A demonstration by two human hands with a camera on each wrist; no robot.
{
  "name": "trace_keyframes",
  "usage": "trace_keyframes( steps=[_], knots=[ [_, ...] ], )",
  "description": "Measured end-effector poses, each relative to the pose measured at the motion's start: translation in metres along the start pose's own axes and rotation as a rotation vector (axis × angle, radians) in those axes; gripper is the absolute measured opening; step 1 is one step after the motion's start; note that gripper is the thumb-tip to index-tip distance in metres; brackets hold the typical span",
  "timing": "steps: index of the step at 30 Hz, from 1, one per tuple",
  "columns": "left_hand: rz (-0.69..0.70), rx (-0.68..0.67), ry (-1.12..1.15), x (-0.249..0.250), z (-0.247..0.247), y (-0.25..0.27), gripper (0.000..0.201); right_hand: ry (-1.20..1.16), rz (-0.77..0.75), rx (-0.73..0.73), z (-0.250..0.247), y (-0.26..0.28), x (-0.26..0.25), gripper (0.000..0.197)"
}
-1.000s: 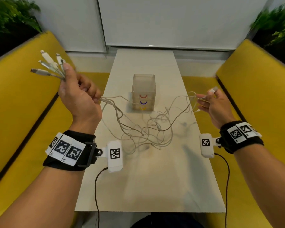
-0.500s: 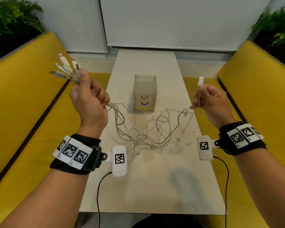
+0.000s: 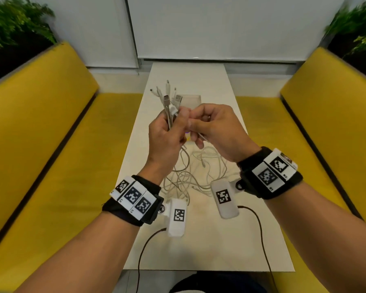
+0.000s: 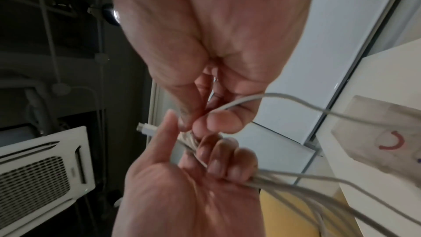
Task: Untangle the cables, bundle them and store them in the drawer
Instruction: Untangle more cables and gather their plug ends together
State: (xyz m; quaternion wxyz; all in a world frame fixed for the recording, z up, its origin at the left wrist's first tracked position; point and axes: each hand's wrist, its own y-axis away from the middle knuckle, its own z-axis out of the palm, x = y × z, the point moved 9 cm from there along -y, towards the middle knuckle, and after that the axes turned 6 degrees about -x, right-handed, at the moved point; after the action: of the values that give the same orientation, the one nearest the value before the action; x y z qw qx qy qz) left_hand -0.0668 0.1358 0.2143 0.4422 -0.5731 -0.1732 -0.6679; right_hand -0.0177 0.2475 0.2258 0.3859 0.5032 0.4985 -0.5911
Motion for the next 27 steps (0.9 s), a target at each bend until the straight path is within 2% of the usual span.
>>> trace_keyframes(
  steps=[2,5,8,11,17,20,23,27],
  knots=[
    [0.017,0.041,-0.052,0.005,-0.001,0.000,0.018,0.018,0.000,-0.010,0.004,0.000,-0.001,0.003],
    [0.037,0.145,-0.126,0.008,-0.018,-0.005,0.022,0.055,0.023,-0.055,0.002,0.002,0.002,0.014],
    [0.060,0.181,-0.094,0.013,-0.031,-0.008,0.025,0.131,0.074,-0.078,-0.014,0.006,0.015,0.018],
    [0.100,0.230,-0.051,0.026,-0.044,-0.011,0.030,0.280,0.135,-0.115,-0.031,0.011,0.039,0.010],
    [0.171,0.283,-0.003,0.049,-0.060,-0.016,0.040,0.584,0.269,-0.087,-0.066,0.030,0.090,0.009],
    [0.205,0.322,0.021,0.058,-0.065,-0.014,0.041,0.719,0.316,-0.097,-0.079,0.035,0.113,0.017],
    [0.234,0.345,0.052,0.067,-0.072,-0.015,0.041,0.760,0.357,-0.098,-0.092,0.043,0.131,0.021],
    [0.252,0.391,0.089,0.076,-0.081,-0.012,0.041,0.857,0.407,-0.063,-0.111,0.046,0.147,0.018]
  ],
)
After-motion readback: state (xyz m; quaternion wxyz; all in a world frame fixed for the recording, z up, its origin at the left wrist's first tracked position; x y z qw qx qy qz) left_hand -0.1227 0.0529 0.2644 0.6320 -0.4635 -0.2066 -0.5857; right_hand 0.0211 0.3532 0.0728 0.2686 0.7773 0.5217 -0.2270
